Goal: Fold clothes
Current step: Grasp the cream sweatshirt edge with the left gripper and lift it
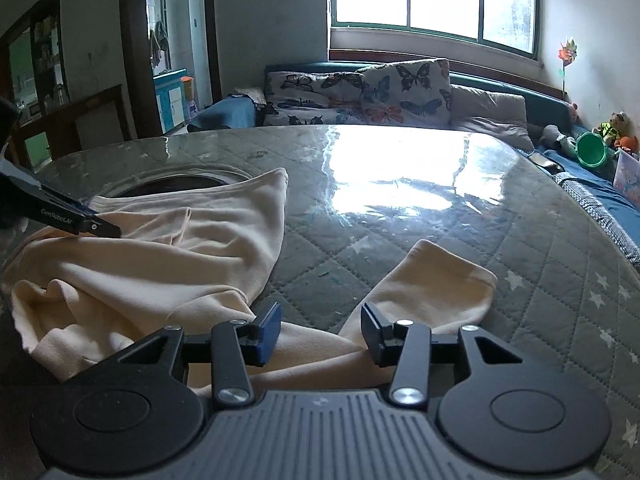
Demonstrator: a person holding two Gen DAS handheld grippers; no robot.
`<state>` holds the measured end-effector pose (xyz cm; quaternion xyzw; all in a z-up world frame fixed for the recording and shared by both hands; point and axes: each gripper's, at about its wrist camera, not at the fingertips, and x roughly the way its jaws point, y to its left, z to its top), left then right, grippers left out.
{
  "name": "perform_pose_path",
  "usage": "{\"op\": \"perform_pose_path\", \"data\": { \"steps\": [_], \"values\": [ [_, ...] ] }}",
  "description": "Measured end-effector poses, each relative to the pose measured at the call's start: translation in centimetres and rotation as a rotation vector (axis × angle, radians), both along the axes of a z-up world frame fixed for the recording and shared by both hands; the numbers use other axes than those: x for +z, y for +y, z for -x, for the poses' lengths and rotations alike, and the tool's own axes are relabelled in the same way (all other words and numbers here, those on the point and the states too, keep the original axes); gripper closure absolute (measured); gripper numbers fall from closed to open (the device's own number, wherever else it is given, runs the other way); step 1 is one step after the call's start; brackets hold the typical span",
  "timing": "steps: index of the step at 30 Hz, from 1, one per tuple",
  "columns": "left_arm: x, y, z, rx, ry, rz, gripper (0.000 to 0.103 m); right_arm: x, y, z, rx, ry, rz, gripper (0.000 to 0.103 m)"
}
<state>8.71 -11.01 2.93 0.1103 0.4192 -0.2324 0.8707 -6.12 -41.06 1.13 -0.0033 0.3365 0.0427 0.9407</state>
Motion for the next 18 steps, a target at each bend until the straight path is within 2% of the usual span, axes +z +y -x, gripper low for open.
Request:
{"op": "perform_pose_path", "data": {
  "steps": [6,10,12,14,18],
  "values": [
    [3.1,3.7,2.5,0.140,-0.135,0.068,0.099,-0.5,0.0,-0.2,-0.005,0.014,0.004,0.058],
    [5.6,7.6,5.3,0.287,-0.243,0.099,0.099,-0.8,0.1,-0.2,-0.005,0.021,0.006,0.058],
    [6.4,9.8,7.2,0.380,-0.287,0.086,0.099,-0.8,0.2,-0.2,-0.005,0.021,0.007,0.058],
    [6.3,11.9,9.0,0.470,-0.291,0.067,0.099,-0.8,0.2,-0.1,-0.003,0.022,0.010,0.058],
    [4.4,15.4,12.4,0.587,-0.223,0.034,0.099,-0.7,0.2,-0.1,0.000,0.022,0.018,0.057]
  ]
}}
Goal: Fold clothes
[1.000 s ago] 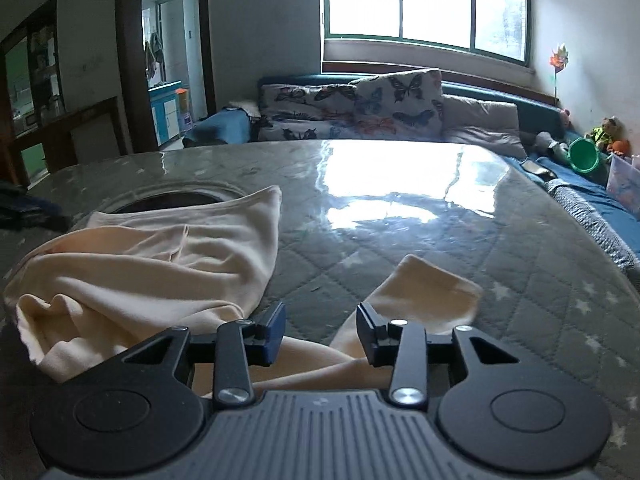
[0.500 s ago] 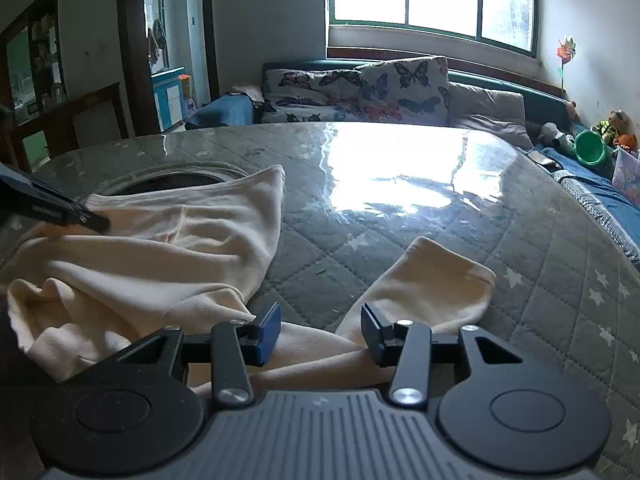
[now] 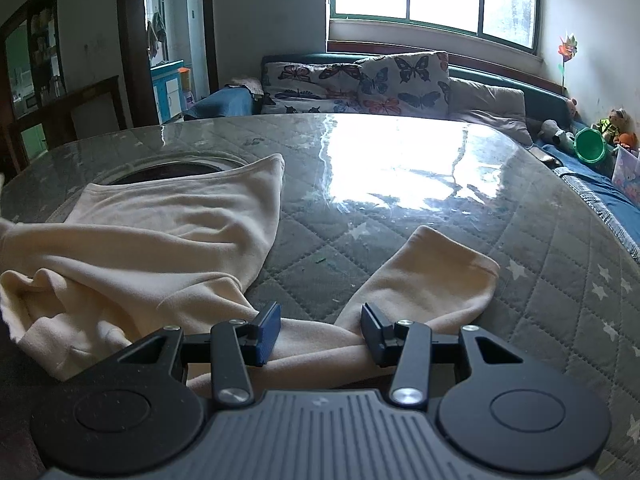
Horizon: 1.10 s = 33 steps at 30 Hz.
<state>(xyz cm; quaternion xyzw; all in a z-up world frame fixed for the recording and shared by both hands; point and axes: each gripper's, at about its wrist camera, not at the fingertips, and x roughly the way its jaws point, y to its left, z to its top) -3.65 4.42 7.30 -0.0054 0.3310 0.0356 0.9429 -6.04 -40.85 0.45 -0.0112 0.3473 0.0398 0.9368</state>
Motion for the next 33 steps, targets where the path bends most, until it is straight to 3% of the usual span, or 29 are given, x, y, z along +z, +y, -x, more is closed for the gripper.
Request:
{"op": "perform_pose_path", "data": {
  "steps": [6,10,12,15,18,23,33],
  "values": [
    [-2.9,2.2,1.4,0.026,0.118,-0.010,0.091,1.8,0.5,1.1,0.037,-0.033,0.016,0.057],
    [-1.9,2.2,2.3,-0.030,0.076,-0.035,0.091,3.4,2.1,2.9,0.155,-0.057,0.012,0.057],
    [-1.3,0.9,3.6,-0.153,0.027,-0.076,0.083,3.8,3.2,3.7,0.250,-0.041,-0.017,0.057],
    [-0.6,-1.6,5.3,-0.357,-0.026,-0.100,0.081,3.5,5.3,4.5,0.378,-0.012,-0.023,0.057],
    [-0.4,-4.0,6.7,-0.513,-0.067,-0.124,0.081,3.0,7.8,5.3,0.480,-0.025,0.056,0.058],
    [-0.8,-7.6,8.0,-0.714,-0.133,-0.169,0.081,2.7,9.7,5.1,0.537,-0.039,0.163,0.059],
    [-3.4,-12.9,7.3,-0.905,-0.136,-0.252,0.074,1.6,10.1,4.6,0.581,0.001,0.231,0.060]
  ]
}}
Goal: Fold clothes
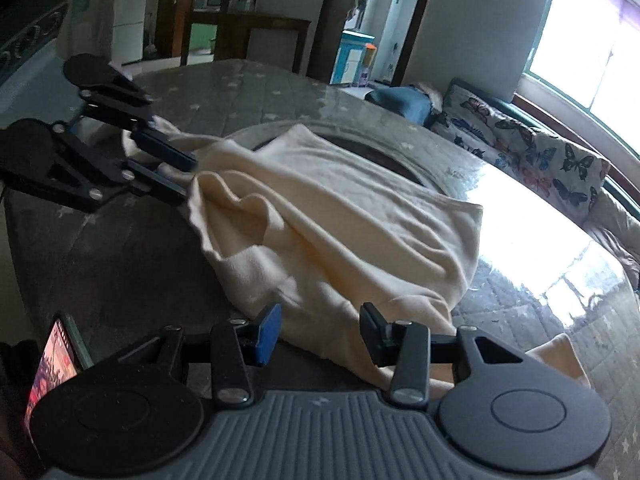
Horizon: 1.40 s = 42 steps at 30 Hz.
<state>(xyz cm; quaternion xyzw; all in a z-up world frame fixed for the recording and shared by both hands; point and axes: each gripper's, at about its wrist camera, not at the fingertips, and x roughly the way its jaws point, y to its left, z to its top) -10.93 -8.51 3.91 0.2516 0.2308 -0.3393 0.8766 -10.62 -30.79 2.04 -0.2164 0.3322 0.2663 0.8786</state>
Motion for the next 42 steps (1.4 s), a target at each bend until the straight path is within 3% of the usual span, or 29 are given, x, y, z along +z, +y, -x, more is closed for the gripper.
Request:
{"op": "perform_pose_path", "data": {
  "steps": [4,7,12,19,26,28,30,32,38,42],
  "values": [
    [-0.5,-0.2,-0.4,-0.027,0.001,-0.006,0.067,-0.3,-0.1,-0.2,-0.006,-0.010,0.013,0.061],
    [-0.7,-0.3,-0.2,-0.058,-0.002,-0.010,0.056,-0.4,-0.2,-0.4,-0.006,-0.014,0.018,0.061],
    [-1.1,-0.8,-0.8,-0.066,-0.003,-0.024,0.055,-1.0,0.1,-0.5,0.023,-0.009,0.061,0.061],
    [-0.6,-0.4,-1.1,-0.074,-0.018,-0.004,0.054,-1.0,-0.1,-0.3,0.022,-0.002,0.058,0.088],
    [-1.1,-0.4,-1.4,-0.073,-0.002,-0.004,0.053,-0.7,-0.5,-0.1,0.020,-0.004,0.049,0.092],
    [-1.2,-0.5,-1.3,-0.084,-0.007,0.005,0.057,-0.6,-0.6,0.0,0.021,-0.009,0.048,0.092],
    [-1.0,-0.3,-1.1,-0.098,-0.007,0.018,0.080,-0.4,-0.7,0.1,0.021,-0.012,0.046,0.092],
    [-0.7,-0.1,-0.8,-0.110,-0.008,0.034,0.087,-0.2,-1.0,0.2,0.019,-0.015,0.043,0.092],
    [1.0,1.1,1.3,-0.161,-0.003,0.099,0.089,0.6,-1.7,1.2,0.034,0.012,0.044,0.092],
    [1.7,1.4,3.5,-0.213,-0.011,0.101,0.092,1.5,-2.1,2.2,0.045,0.026,0.019,0.087]
  ]
}}
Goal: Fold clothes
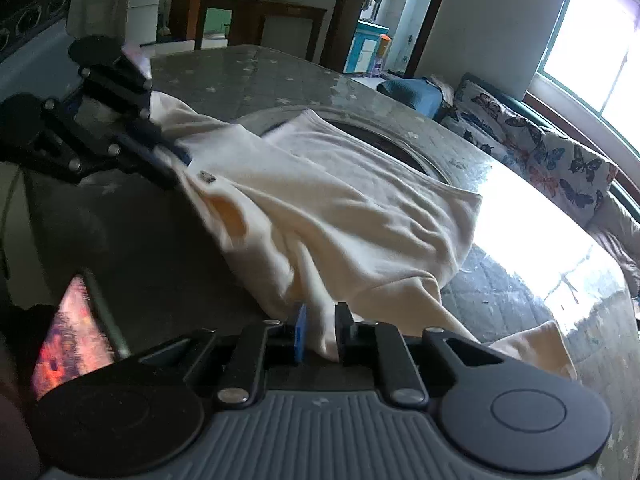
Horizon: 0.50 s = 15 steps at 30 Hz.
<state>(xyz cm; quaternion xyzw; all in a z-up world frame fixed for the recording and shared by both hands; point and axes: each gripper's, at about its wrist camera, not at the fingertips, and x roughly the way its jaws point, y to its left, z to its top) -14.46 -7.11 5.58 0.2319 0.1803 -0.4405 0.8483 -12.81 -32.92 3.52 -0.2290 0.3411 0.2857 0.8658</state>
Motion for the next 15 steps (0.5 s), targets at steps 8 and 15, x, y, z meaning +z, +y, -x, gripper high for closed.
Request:
{"op": "perform_pose_path", "data": {
  "steps": [8,15],
  "values": [
    [-0.9,-0.4,1.2,-0.024,0.022,-0.027,0.092,0.9,1.9,-0.2,0.050,0.058,-0.130,0.076],
    [-0.8,-0.5,1.7,-0.047,0.017,-0.024,0.092,-0.6,3.2,-1.1,0.014,0.128,-0.128,0.087]
  ]
}}
